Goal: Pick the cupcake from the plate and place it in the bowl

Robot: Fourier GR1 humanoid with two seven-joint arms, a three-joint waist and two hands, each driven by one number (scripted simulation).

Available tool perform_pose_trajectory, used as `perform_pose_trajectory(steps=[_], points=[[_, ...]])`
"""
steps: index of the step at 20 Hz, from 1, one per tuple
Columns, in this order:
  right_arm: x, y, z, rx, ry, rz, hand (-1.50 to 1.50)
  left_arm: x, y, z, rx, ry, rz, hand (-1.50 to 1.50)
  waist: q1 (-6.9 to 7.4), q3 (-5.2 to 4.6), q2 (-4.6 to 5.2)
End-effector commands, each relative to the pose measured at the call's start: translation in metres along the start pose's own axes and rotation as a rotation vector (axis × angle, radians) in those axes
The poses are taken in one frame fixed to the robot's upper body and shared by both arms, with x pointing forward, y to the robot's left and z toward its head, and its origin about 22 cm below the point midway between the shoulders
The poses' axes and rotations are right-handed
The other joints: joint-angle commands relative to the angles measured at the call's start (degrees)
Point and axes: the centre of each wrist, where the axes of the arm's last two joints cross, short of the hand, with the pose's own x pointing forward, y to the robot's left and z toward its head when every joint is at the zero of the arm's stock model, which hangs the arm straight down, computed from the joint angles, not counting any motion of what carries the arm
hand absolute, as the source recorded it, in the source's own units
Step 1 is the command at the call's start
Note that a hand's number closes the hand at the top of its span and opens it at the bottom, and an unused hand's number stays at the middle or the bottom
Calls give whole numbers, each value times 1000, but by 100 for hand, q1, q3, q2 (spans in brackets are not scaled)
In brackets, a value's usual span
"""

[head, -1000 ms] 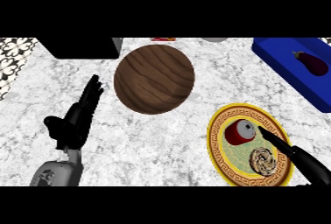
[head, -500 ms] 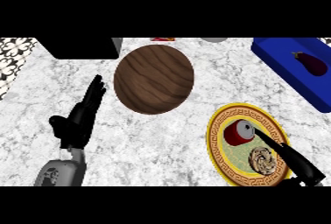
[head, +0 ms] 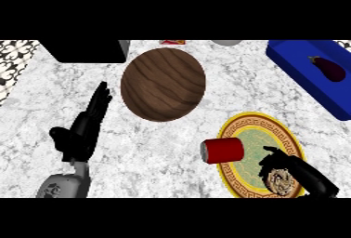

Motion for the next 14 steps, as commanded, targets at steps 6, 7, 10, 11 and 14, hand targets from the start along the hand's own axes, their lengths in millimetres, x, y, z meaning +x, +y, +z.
perform_pose_trajectory(steps=[6,7,10,11,14], points=[[109,91,-101,-133,-36,-161,150,3,-5,-3,-31,-6,1,0,228,54,52],[114,90,-106,-151,-43,-149,150,0,-8,-2,-51,0,1,0,302,54,86],[147,100,-123,-193,-60,-143,150,1,-15,-7,-63,-17,5,0,358,60,93],[159,96,-129,-237,-90,-134,150,3,-15,-6,-68,-9,10,0,454,66,66],[192,105,-136,-327,-173,-174,150,4,-20,-8,-77,-8,21,0,494,75,62]])
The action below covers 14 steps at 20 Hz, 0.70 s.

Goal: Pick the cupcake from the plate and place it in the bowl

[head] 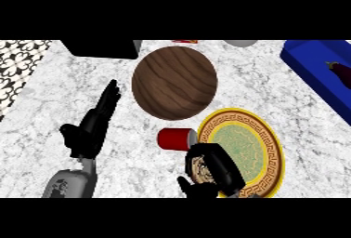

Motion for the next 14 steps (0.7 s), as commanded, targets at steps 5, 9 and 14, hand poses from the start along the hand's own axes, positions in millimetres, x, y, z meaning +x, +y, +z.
perform_pose_trajectory(steps=[5,9,14], points=[[94,26,-34,-263,-225,29,150,-4,-12,-1,-29,9,11,0,114,-16,-49],[126,31,-47,-364,-255,97,150,3,-10,-7,-9,-3,-1,0,39,-29,-86],[165,23,-73,-427,-204,187,150,4,-6,-17,-11,-7,-22,0,-29,-43,-78]])
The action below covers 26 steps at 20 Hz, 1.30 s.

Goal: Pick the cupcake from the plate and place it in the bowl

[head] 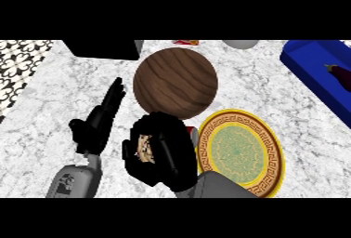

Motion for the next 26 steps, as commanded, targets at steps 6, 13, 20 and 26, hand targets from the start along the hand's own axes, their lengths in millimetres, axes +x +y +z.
perform_pose_trajectory(steps=[6,13,20,26], points=[[75,-10,-71,-151,107,134,150,4,-6,-2,0,8,-4,0,74,-1,-14],[108,-11,-124,-241,206,210,150,3,2,-9,-9,-11,3,0,120,3,93],[87,-9,-163,-257,313,397,150,2,-1,-4,8,-23,-12,0,21,10,115],[60,-10,-183,-259,359,560,150,4,-2,-14,-4,-28,-18,0,-25,10,150]])
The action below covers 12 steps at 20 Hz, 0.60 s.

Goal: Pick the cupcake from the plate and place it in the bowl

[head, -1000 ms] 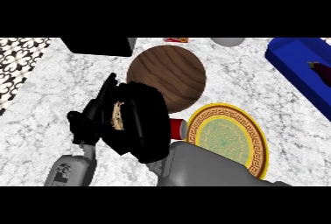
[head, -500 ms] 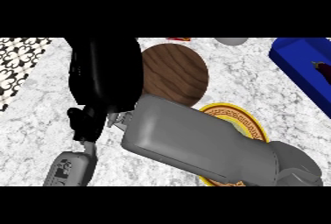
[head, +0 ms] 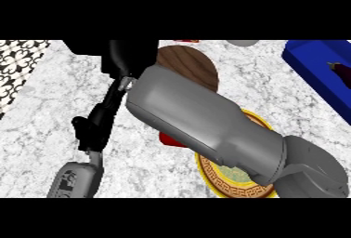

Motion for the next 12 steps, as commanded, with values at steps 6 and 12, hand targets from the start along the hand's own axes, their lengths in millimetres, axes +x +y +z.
perform_pose_trajectory(steps=[6,12], points=[[-51,35,-21,-31,156,102,150,5,-3,15,-1,1,25,0,-6,12,-3],[-108,59,-27,19,189,132,150,3,4,1,19,-8,25,0,-113,16,34]])
